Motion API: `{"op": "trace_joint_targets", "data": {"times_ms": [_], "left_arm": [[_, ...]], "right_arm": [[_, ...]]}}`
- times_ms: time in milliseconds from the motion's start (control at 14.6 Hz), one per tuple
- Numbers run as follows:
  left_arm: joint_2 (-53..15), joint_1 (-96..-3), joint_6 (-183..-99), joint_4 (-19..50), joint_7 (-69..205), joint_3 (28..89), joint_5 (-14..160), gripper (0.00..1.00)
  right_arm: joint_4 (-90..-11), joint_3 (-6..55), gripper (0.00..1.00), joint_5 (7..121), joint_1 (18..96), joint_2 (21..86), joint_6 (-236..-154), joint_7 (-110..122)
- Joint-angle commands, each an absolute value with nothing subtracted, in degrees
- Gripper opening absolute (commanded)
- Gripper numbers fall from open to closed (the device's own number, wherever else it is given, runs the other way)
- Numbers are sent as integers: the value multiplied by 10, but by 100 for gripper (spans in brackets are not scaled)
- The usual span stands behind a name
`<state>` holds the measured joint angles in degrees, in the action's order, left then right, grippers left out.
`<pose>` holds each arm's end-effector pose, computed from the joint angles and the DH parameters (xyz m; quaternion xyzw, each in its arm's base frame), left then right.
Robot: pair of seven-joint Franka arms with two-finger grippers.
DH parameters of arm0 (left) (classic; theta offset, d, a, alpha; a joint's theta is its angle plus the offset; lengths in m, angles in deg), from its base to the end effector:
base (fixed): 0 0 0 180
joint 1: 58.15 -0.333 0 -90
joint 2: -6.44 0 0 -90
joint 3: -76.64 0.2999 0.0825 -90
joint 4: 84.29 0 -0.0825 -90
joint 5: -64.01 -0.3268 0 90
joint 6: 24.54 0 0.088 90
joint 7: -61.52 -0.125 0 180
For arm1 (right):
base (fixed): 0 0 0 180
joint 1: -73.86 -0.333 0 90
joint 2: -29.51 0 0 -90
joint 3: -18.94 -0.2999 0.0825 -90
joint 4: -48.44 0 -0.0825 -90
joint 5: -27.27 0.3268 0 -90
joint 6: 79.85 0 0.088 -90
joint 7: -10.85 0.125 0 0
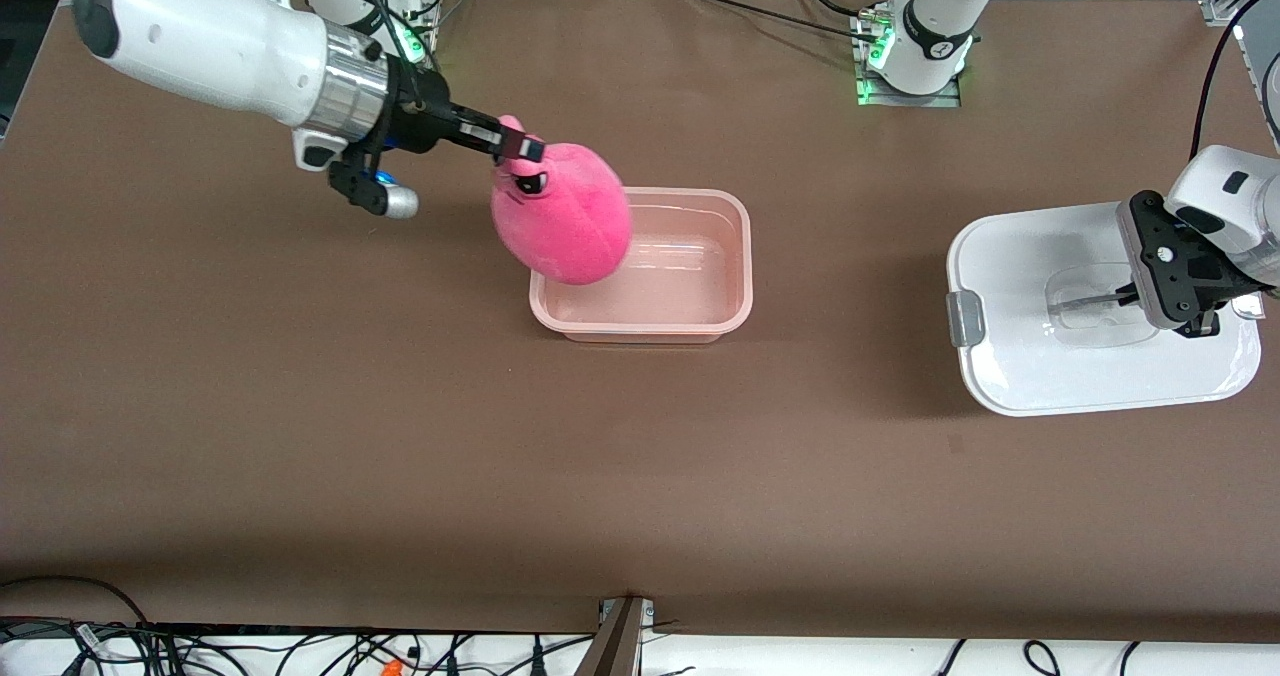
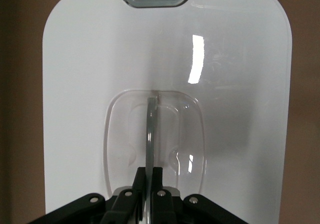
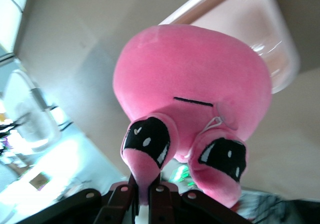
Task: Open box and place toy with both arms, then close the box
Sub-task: 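Lift the pink toy with the right gripper and carry it over the pink box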
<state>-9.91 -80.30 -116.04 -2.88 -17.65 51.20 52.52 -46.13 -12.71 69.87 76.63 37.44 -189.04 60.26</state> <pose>0.5695 0.0230 0.5145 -0.7500 0.6590 0.0564 0.0056 0.4726 0.3088 0.5528 -0.8835 0.2615 0.1948 0.3362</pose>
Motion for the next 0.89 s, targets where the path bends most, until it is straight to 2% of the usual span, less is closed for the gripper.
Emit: {"op": "trace_joint_targets", "data": {"times_ms": [0,344,824], "left_arm": [[-105,-803,-1152,-46,-178,509,515,0],[-103,-804,-1152,-47,-178,510,517,0],[-103,-806,-1151,-46,-178,511,519,0]], "right_arm": [[-455,-130,0,770,740,424,-1937,622],[-453,-130,0,868,709,514,-1968,608],[-454,-130,0,911,709,604,-1962,532]]}}
